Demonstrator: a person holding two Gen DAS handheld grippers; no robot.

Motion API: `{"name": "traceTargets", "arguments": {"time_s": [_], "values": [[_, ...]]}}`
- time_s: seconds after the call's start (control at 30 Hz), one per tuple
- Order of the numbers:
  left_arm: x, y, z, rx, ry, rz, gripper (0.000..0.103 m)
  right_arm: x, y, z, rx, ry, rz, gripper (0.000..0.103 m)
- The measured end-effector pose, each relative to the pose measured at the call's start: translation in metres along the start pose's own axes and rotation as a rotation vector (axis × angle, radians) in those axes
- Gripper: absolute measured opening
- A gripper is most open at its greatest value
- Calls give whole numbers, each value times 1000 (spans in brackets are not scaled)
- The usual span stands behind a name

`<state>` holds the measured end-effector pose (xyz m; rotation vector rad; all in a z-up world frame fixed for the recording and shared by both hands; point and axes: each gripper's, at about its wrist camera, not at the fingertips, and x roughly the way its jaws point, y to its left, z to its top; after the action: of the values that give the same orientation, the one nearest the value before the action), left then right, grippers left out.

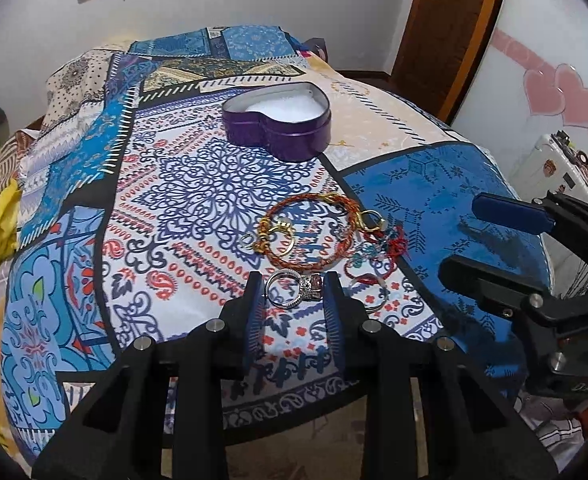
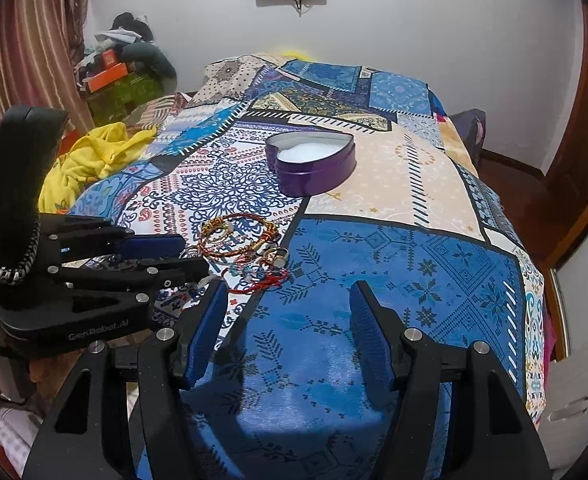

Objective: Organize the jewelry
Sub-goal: 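Grasp a silver ring with the left tool while the right tool grasps another ring, then carry the held rings in both tools over the purple heart tin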

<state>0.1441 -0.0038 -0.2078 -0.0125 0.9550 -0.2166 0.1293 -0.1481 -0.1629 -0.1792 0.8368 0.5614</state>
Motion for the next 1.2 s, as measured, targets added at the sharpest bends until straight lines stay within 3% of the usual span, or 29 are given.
{"name": "traceTargets", "arguments": {"time_s": [0.33, 0.47, 0.63, 0.83, 1.0, 1.2], "values": [[-36, 15, -12, -39, -49, 13, 29, 13, 17, 2, -9, 46, 83, 56], [-50, 20, -18, -54, -73, 7, 29, 25, 32, -1, -59, 95, 105, 43], [-57, 21, -25, -64, -83, -5, 29, 31, 42, -2, -102, 107, 86, 39], [-59, 24, -29, -83, -92, -3, 29, 41, 42, 1, -113, 112, 76, 18], [-60, 25, -27, -89, -99, 1, 29, 35, 38, 1, -82, 104, 78, 18], [-61, 25, -15, -78, -118, 18, 29, 15, 22, 14, -30, 34, 68, 18]]}}
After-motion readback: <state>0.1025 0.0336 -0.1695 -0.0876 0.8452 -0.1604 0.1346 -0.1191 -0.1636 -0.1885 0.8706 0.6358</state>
